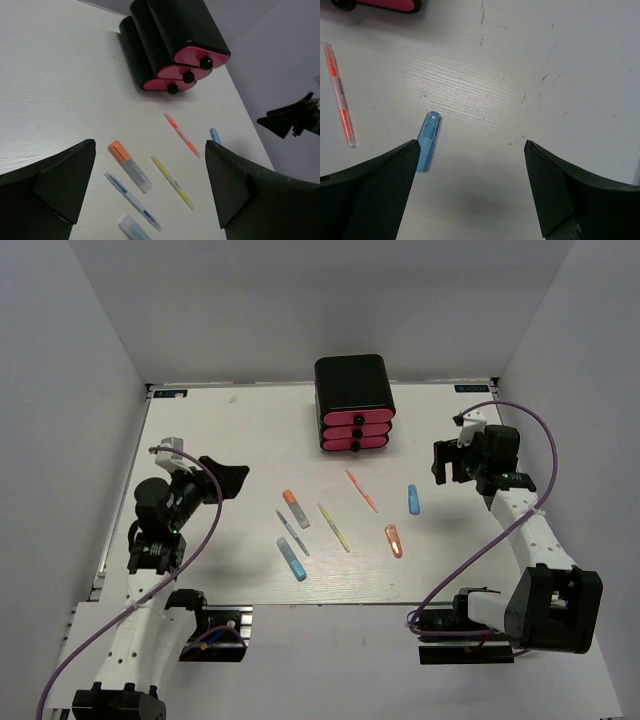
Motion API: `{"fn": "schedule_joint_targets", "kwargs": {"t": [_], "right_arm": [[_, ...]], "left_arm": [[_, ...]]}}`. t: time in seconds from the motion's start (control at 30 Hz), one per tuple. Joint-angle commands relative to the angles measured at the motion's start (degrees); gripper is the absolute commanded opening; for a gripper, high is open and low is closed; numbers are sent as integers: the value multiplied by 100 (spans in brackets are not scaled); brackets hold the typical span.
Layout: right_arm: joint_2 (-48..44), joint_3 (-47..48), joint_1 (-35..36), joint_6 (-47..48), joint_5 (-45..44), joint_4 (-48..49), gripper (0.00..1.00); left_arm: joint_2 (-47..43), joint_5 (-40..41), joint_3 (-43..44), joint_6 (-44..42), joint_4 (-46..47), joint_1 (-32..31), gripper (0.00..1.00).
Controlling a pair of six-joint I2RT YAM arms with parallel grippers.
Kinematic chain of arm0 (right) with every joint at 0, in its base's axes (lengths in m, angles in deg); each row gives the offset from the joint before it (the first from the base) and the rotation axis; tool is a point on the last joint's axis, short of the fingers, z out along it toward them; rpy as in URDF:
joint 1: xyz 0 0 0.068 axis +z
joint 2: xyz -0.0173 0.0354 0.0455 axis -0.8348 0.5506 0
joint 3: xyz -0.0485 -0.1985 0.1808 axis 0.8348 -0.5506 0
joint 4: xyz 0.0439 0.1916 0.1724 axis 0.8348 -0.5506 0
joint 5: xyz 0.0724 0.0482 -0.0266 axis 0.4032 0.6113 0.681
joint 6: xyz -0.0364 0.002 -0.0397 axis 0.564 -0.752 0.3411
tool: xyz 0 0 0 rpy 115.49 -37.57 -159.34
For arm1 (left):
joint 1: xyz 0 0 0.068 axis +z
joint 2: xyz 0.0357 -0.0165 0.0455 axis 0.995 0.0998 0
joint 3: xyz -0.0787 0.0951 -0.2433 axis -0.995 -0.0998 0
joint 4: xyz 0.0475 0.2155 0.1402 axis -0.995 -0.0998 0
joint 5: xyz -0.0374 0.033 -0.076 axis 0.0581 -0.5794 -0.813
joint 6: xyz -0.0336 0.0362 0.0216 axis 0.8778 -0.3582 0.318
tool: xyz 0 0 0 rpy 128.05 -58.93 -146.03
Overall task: Sort the stationery into containers
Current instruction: Open the drawer
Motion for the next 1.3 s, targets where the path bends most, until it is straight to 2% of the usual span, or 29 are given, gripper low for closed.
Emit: {"fn": "schedule_joint_targets", "kwargs": {"t": [0.0, 0.07, 0.13, 0.33, 0.4, 0.43, 0.47, 0.53, 0.57, 0.6, 0.63, 0.67, 0.73, 0.77, 0.8, 0.87, 1.0, 1.07, 1.27], "right_arm": [[116, 474, -24, 126, 159, -275, 90], [116, 518, -24, 598, 641, -372, 90], [81, 588, -24, 1607, 959, -837, 90], [151, 703, 2, 1926, 1582, -1320, 90], [169, 738, 20, 2069, 1794, -1383, 90], [186, 773, 20, 2226, 2143, -1540, 90], [204, 860, 20, 2332, 2295, -1593, 90], [160, 817, 46, 2035, 2612, -1393, 89], [152, 748, 116, 1843, 2726, -1348, 84], [169, 721, 143, 1797, 2831, -1304, 79], [186, 668, 152, 1640, 2815, -1051, 73], [178, 581, 378, 1142, 2798, -797, 55], [187, 440, 661, 448, 2413, -479, 45], [239, 431, 792, -53, 2219, -16, 49], [318, 544, 889, -258, 2174, 101, 55], [537, 676, 1057, -1187, 1989, 373, 57], [1186, 1316, 1556, -2593, 1630, 734, 62], [1416, 1467, 1645, -3235, 1156, 770, 71], [2471, 2390, 1857, -3819, 672, 919, 71]], "left_arm": [[60, -801, -232, 349, 370, 9, 100], [218, -880, -286, 410, 510, 9, 100], [341, -881, -286, 411, 511, -44, 100], [455, -1065, -346, 621, 713, -97, 100], [403, -1065, -408, 692, 765, -97, 96], [403, -1126, -409, 744, 766, -97, 86], [403, -1127, -409, 745, 766, -97, 79], [403, -1188, -479, 806, 696, -97, 66], [403, -1188, -557, 806, 696, -97, 54], [403, -1240, -680, 894, 696, -97, 51], [403, -1310, -742, 1025, 844, -97, 51], [455, -1311, -743, 1078, 845, -97, 52], [508, -1311, -813, 1131, 915, -97, 65], [586, -1311, -813, 1132, 846, -97, 75], [648, -1311, -813, 1132, 845, -97, 79], [649, -1232, -813, 1132, 757, -97, 84], [772, -1110, -813, 1202, 897, -97, 86], [912, -1109, -813, 1255, 898, -97, 86], [1018, -1056, -866, 1307, 951, -97, 86]]}}
